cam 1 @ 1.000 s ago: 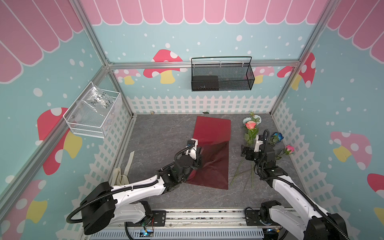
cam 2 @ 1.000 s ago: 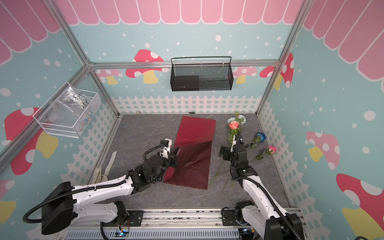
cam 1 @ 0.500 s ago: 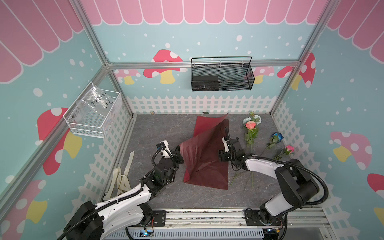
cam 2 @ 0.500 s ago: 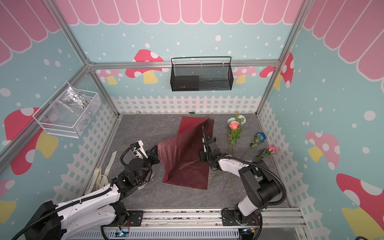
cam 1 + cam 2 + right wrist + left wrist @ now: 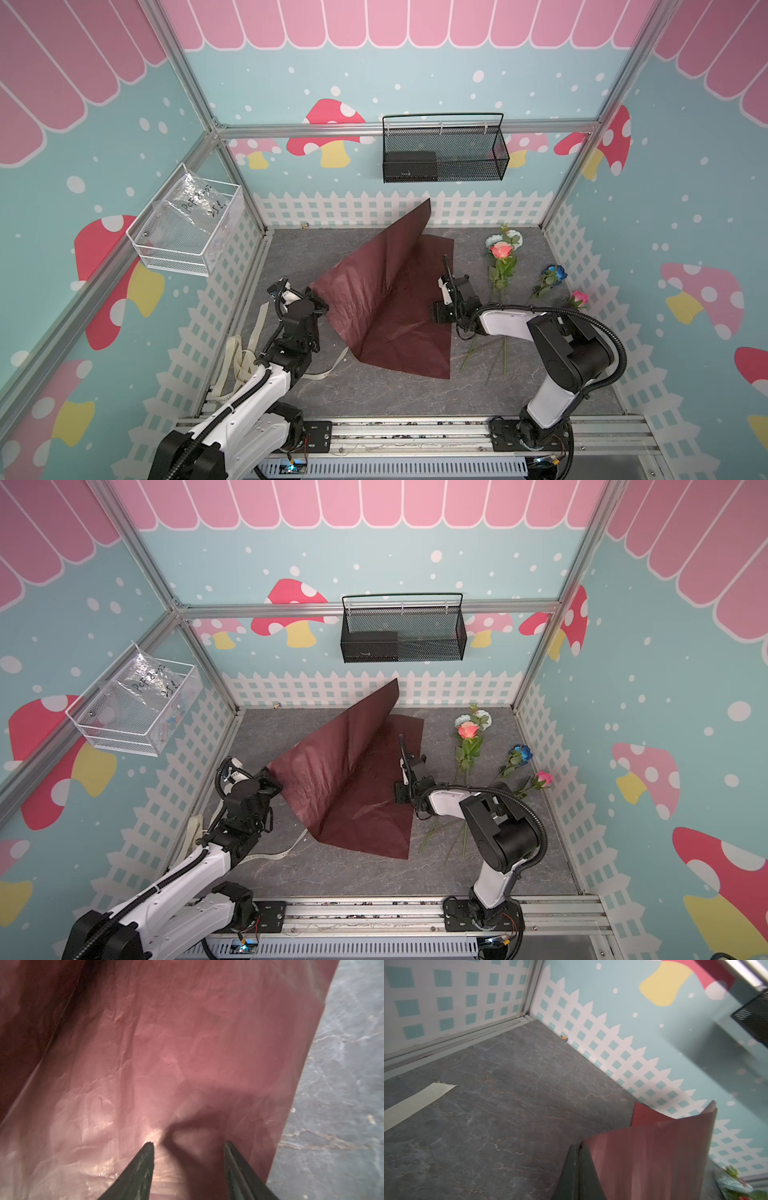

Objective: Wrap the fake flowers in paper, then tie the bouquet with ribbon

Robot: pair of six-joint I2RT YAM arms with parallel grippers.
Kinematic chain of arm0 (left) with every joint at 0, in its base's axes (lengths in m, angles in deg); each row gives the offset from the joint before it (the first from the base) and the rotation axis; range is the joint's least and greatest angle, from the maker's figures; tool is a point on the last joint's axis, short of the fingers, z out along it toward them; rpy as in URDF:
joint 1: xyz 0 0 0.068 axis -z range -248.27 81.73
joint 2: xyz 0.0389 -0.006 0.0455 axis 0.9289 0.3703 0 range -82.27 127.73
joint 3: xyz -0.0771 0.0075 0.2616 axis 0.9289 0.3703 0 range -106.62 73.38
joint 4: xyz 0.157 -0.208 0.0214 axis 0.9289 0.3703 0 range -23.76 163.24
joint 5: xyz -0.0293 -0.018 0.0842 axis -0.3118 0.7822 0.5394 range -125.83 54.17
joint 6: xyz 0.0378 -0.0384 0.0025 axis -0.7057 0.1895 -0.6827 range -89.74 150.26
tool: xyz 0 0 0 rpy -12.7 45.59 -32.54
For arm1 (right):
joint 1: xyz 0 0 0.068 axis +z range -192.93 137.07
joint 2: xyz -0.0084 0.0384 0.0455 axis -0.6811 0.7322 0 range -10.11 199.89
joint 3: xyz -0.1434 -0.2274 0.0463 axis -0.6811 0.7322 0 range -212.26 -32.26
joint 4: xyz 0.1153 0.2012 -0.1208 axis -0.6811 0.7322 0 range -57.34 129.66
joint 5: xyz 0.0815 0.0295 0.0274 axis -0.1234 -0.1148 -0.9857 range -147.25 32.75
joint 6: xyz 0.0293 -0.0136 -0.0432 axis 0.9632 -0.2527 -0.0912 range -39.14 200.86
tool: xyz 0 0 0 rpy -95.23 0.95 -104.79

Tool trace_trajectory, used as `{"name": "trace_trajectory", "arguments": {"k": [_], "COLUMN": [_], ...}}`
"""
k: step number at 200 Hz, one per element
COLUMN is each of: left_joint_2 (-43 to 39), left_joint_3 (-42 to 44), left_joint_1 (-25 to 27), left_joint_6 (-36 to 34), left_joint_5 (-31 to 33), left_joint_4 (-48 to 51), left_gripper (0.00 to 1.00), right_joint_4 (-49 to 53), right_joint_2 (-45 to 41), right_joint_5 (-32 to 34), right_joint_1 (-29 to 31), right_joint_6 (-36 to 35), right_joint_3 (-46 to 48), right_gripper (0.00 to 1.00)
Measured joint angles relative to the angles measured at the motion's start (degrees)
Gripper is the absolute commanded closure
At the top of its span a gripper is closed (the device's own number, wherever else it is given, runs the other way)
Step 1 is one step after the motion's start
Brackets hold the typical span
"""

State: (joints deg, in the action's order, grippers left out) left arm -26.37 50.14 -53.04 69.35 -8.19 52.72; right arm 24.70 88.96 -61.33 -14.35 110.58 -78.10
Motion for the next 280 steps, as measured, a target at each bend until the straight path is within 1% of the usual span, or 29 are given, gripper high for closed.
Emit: {"name": "trace_trajectory", "arguments": {"k": [19,41,76,119,158,195,213,236,256,280], "left_joint_2": [3.87,7.82,13.44,20.37,27.52,31.28,31.93,32.89,34.71,37.7], "left_joint_3": [-1.84,-4.48,-7.54,-12.83,-18.58,-19.67,-19.26,-19.21,-19.41,-21.57], "left_joint_1": [-2.43,-4.02,-7.69,-11.28,-12.09,-13.42,-14.67,-15.15,-15.17,-15.5], "left_joint_6": [0.39,0.42,1.07,1.75,2.43,4.44,5.6,6.14,6.14,5.9], "left_joint_5": [0.07,0.24,-0.04,-0.94,-2.23,-2.38,-2.82,-3.87,-5.14,-6.62], "left_joint_4": [1.29,1.53,1.25,2.25,3.02,4.94,5.14,5.03,4.9,5.33], "left_gripper": [1.0,1.0,1.0,1.0,1.0,1.0,1.0,1.0,1.0,1.0], "right_joint_4": [0.17,0.55,1.99,8.68,15.17,18.73,20.06,21.16,22.34,24.3], "right_joint_2": [-0.09,-0.79,-4.44,-10.27,-14.16,-14.95,-14.95,-15.15,-15.78,-17.55], "right_joint_5": [-0.55,-0.94,-1.68,-1.55,-0.59,1.77,3.34,5.2,7.69,11.39], "right_joint_1": [0.24,1.14,2.64,5.68,6.67,6.69,6.67,6.67,6.67,5.88], "right_joint_6": [0.83,2.1,5.03,8.57,9.97,9.42,8.59,7.23,6.29,5.38], "right_joint_3": [0.02,0.76,4.17,7.32,8.31,6.58,4.02,0.28,-2.38,-3.8], "right_gripper": [0.47,0.49,0.54,0.55,0.54,0.48,0.45,0.44,0.38,0.35]}}
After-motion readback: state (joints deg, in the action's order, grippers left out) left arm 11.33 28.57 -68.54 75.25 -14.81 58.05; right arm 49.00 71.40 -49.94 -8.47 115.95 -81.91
